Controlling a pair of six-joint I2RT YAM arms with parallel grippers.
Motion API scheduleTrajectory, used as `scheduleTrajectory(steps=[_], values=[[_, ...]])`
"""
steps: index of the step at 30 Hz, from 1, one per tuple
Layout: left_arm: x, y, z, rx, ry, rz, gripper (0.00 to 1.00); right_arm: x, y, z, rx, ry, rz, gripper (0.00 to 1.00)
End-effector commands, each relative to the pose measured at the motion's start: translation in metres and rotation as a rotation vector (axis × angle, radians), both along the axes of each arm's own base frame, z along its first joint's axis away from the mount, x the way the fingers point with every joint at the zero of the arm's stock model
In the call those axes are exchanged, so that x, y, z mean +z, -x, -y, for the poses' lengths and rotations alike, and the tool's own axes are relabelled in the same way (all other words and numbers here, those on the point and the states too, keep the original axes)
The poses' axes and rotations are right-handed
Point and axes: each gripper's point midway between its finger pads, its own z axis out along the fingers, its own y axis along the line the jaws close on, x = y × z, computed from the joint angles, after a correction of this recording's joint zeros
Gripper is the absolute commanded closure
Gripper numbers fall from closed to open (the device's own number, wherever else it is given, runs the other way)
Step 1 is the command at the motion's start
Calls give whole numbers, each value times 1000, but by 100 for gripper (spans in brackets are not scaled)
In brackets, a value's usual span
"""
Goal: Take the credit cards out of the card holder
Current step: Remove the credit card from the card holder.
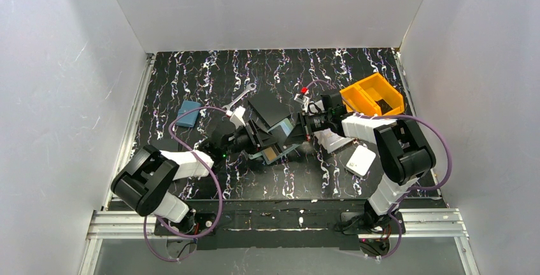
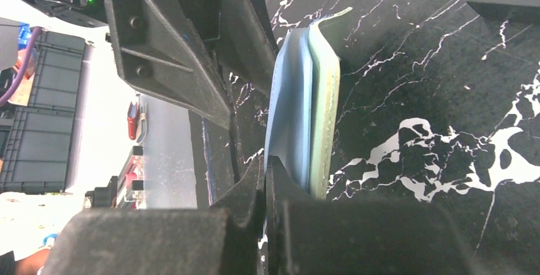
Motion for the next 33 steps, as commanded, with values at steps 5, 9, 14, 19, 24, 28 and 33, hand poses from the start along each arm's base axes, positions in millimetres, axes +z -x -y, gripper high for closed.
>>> scheduleTrajectory(steps=[5, 9, 14, 19, 24, 28, 33], values=[[25, -3, -9, 5, 29, 107, 54, 28, 8, -1, 74, -114, 33, 99], [35, -1, -2, -47, 62, 141, 55, 30, 10, -1, 90, -129, 19, 99], [40, -1, 3, -72, 88, 151, 56, 35, 12, -1, 99, -145, 17, 99], [42, -1, 5, -79, 103, 156, 61, 37, 14, -1, 107, -153, 13, 99], [43, -1, 8, -86, 134, 162, 73, 37, 15, -1, 113, -157, 6, 99], [43, -2, 8, -90, 170, 160, 82, 36, 14, -1, 113, -156, 0, 99], [46, -1, 7, -99, 221, 169, 89, 33, 14, -1, 112, -152, -15, 99]])
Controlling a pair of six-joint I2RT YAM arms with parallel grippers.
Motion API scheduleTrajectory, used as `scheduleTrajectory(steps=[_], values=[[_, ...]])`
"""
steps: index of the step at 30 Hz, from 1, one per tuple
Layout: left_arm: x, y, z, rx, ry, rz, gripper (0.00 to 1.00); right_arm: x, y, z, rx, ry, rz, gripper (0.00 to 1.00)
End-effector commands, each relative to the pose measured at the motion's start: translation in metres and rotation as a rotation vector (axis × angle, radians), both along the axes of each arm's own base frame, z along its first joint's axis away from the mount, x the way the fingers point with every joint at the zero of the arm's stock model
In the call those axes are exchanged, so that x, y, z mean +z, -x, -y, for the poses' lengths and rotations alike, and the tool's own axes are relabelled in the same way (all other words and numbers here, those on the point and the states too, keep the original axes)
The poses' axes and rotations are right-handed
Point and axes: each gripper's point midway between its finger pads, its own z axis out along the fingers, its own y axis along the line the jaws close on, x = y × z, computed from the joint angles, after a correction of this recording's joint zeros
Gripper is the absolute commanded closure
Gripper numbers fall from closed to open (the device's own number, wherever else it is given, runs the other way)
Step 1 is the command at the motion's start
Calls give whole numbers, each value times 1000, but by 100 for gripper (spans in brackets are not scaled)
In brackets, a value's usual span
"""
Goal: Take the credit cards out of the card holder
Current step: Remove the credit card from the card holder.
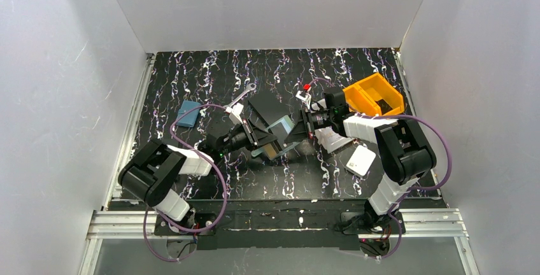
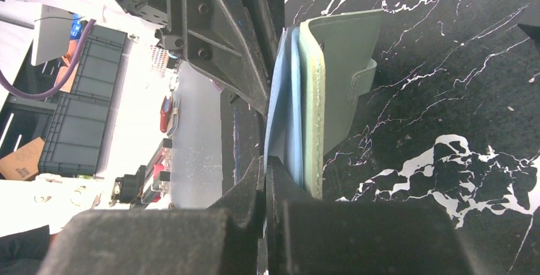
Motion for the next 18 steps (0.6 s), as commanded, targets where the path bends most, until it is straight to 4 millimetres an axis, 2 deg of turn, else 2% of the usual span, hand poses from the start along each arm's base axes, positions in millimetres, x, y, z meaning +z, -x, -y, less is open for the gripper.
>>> scheduleTrajectory(steps=[1, 4, 11, 14, 18], values=[[25, 0, 3, -35, 97, 81, 92, 8, 7, -1, 47, -44, 23, 99], [26, 1, 4, -50, 118, 77, 100, 6, 6, -1, 43, -40, 20, 99], [28, 3, 2, -77, 143, 84, 100, -4, 3, 0, 34, -10, -4, 98], [23, 5, 0, -87, 137, 71, 100, -8, 0, 1, 27, 1, -12, 93], [11, 6, -10, -77, 120, 42, 100, -13, -4, 4, 12, 18, -16, 94]])
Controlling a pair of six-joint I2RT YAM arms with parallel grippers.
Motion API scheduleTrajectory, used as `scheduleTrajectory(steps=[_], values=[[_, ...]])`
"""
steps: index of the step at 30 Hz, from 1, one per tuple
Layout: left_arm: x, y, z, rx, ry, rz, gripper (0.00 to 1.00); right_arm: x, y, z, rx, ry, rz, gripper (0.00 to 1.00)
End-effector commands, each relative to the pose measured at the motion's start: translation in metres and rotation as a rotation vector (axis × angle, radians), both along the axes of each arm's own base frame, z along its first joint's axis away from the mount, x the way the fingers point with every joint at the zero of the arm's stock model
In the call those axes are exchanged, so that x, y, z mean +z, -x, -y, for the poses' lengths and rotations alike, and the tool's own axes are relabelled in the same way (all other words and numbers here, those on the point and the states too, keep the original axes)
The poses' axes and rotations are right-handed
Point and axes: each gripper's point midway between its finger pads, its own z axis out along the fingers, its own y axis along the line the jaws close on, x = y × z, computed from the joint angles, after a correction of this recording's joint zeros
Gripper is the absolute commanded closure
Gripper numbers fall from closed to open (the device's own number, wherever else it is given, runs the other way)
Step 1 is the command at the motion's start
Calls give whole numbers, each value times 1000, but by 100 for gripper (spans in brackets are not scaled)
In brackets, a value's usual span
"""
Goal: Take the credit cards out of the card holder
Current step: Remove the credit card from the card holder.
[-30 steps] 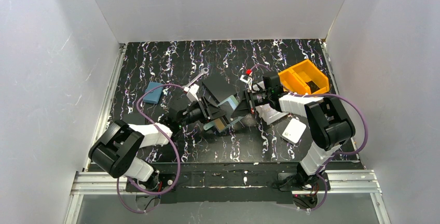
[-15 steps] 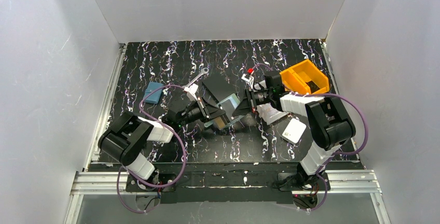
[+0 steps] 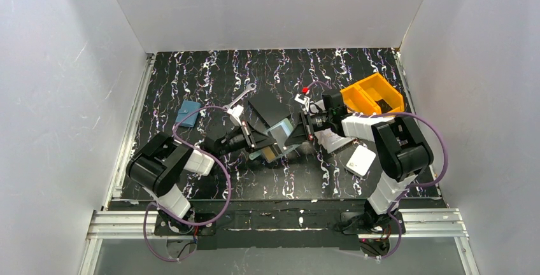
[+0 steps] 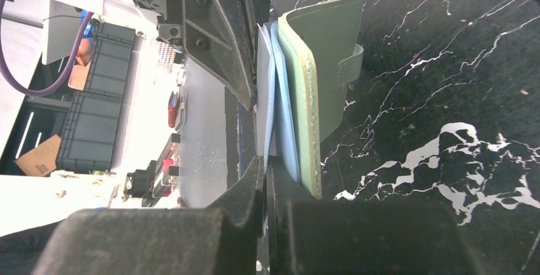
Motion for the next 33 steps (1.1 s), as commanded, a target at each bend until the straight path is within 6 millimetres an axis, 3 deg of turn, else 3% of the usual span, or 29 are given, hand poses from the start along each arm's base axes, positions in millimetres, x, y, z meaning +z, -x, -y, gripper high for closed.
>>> scheduleTrajectory(steps=[1, 14, 28, 33], values=[[7, 1, -10, -5, 32, 38, 100, -4, -5, 0, 7, 8, 22, 94], [-30, 2, -20, -19, -11, -49, 100, -31, -5, 3, 14, 76, -8, 90], [-47, 21, -51, 16, -52, -110, 100, -63, -15, 14, -42, 250, 43, 88], [-37, 27, -52, 6, -40, -81, 100, -62, -18, 18, -12, 308, 148, 75]])
